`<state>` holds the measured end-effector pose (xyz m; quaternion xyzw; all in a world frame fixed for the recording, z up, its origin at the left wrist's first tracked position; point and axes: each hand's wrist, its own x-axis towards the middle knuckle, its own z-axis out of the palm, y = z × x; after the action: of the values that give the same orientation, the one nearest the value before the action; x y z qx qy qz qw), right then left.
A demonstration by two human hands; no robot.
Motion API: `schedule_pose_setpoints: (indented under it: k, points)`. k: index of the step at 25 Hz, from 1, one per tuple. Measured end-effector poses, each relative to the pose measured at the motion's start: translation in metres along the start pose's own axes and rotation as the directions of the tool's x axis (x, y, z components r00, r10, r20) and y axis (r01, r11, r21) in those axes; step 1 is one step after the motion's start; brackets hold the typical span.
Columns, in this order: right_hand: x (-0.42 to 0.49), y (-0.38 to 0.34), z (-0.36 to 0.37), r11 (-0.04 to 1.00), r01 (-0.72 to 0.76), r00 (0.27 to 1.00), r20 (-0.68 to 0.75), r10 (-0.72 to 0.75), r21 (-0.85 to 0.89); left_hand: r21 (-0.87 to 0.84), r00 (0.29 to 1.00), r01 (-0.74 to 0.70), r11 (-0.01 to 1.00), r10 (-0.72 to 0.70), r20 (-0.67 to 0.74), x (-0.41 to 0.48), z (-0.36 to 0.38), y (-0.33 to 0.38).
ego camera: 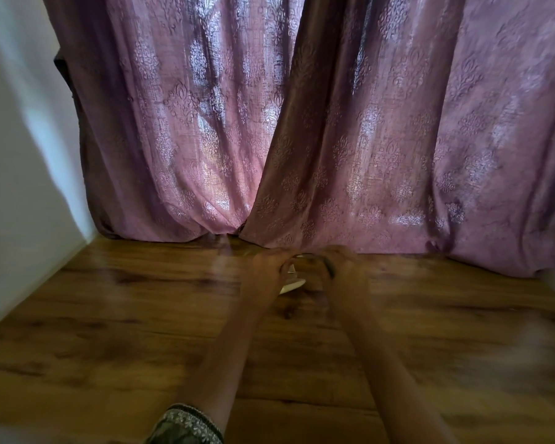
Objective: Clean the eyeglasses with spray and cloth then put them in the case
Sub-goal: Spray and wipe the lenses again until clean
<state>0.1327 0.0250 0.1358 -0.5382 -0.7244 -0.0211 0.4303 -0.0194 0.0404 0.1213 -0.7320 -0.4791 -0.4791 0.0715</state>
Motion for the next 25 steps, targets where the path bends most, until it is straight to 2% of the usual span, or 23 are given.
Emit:
schedule_pose_setpoints:
  k: [3, 8, 9, 11, 15, 18, 22, 25]
  points:
    - [-0.008, -0.009, 0.011, 0.996, 0.065, 0.998, 0.022, -0.067, 0.063, -0.005, 1.0, -0.006, 1.0, 0.006, 0.007, -0.002, 0.001, -0.002]
    - [0.005, 0.036, -0.021, 0.986, -0.162, 0.985, -0.056, 0.163, 0.033, -0.027, 1.0, 0.022, 0.999, -0.022, -0.002, -0.003, -0.005, -0.006]
    - [0.006, 0.036, -0.022, 0.985, -0.171, 0.981, -0.086, 0.173, 0.037, -0.03, 1.0, 0.017, 0.999, -0.017, 0.0, -0.003, -0.005, -0.005]
    - [0.004, 0.022, -0.012, 0.995, -0.095, 0.988, -0.122, 0.095, 0.007, -0.029, 1.0, 0.015, 0.999, -0.015, 0.0, -0.003, -0.002, -0.003]
    - [-0.007, -0.014, 0.018, 0.999, 0.013, 1.0, -0.008, -0.013, 0.048, -0.009, 1.0, 0.001, 1.0, -0.001, 0.011, -0.001, 0.002, -0.004]
    - [-0.004, -0.004, 0.011, 0.997, 0.041, 0.999, -0.016, -0.04, 0.066, -0.01, 1.0, -0.001, 1.0, 0.001, 0.002, 0.0, 0.0, -0.006]
    - [0.009, 0.034, -0.016, 0.999, 0.006, 0.998, -0.056, -0.003, 0.051, -0.083, 1.0, 0.031, 0.996, -0.031, -0.001, 0.0, -0.006, -0.009]
    - [0.016, 0.057, -0.019, 0.966, -0.145, 0.989, 0.003, 0.148, 0.216, -0.076, 1.0, -0.001, 0.997, 0.001, -0.001, -0.001, -0.005, -0.009]
